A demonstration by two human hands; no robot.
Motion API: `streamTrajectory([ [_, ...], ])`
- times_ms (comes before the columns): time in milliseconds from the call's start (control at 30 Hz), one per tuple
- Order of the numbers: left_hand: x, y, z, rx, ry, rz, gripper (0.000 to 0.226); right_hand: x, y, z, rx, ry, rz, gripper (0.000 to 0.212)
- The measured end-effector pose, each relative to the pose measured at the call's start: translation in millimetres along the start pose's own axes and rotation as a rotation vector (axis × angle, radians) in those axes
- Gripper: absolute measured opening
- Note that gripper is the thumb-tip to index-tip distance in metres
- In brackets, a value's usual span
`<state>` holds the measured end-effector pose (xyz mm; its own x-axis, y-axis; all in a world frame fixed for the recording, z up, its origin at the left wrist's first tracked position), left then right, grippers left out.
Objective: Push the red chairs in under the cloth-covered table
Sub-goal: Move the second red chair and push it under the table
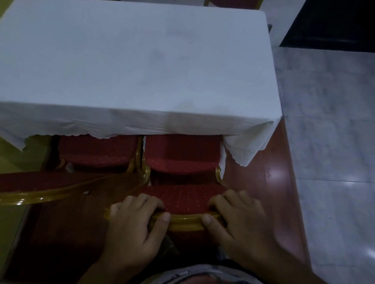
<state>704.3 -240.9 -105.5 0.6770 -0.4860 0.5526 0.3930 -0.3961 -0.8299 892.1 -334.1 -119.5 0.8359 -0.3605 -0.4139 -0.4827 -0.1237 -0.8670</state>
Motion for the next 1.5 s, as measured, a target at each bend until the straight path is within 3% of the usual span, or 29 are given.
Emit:
streamTrajectory([
  [133, 23, -3, 28, -0.079, 0.001, -0.034, 0.036, 13, -14, -4, -0.035, -0.011, 0.042, 0.059],
  [433, 213, 40, 145, 0.031, 0.268, 0.033, 0.047, 170, -158, 3, 0.339, 0.118, -0.066, 0.055],
  [733, 344, 105, 256, 0.091, 0.175, 0.043, 0.07, 342, -280, 17, 0.325, 0.285, -0.168, 0.069],
  [1133, 361, 141, 491, 0.091, -0.03, 0.108, 0.08, 435, -389, 231, 0.279, 0.246, -0.221, 0.071],
  [1500, 366, 105, 712, 0.117, -0.128, 0.084, 0.08, 468, -492, 444, 0.257, 0.148, -0.203, 0.069],
])
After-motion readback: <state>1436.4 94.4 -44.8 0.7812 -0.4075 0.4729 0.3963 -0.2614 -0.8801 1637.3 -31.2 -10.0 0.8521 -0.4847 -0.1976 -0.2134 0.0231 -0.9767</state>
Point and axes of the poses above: each hand's wrist, its own z-axis towards the middle knuckle, its own y-axis out of the palm, x = y × z, the point moved 10 cm from there along z, towards the middle knuckle, and after that the axes turned 4 degrees about y, right-handed, at the moved point
